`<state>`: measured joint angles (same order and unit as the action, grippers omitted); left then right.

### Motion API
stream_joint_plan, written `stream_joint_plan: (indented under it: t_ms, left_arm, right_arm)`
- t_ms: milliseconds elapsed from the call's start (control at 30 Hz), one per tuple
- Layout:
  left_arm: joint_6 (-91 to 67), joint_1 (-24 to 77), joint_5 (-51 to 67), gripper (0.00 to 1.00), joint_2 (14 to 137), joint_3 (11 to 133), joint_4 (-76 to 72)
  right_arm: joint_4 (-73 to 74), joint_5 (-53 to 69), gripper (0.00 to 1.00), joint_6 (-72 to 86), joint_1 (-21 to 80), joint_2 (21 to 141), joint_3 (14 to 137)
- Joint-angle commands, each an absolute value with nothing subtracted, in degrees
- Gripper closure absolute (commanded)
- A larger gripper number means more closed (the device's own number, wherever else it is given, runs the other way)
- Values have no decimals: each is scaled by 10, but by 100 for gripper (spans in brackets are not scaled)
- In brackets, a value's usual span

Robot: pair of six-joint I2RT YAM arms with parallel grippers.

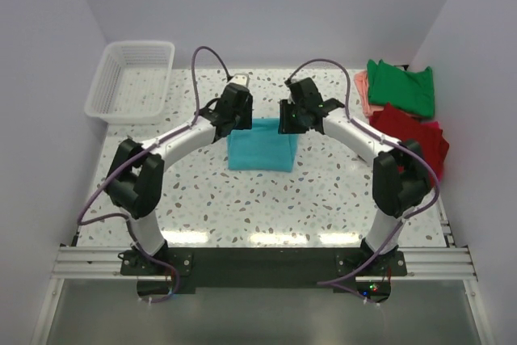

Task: Fold and stack the t-shirts
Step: Fold the tshirt

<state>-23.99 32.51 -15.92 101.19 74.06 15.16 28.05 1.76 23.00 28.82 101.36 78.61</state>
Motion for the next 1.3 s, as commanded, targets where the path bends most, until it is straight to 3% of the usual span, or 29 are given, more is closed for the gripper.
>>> stream_joint_plan:
  t_ms: [0,300,900,1267]
  left_arm:
    - [-244,308,-160,49,1066,794,139]
    - [-248,273,-115,49,1126,831,134]
    - [-244,264,-148,48,1222,888,143]
    - [-242,258,-172,47,1144,853,113]
  right_arm:
    - [263,2,65,211,285,1079,852]
    - [250,2,65,199,272,1172,947]
    - [250,-30,66,214,225,1274,1002]
    - [217,-55,64,204,223,1179,918]
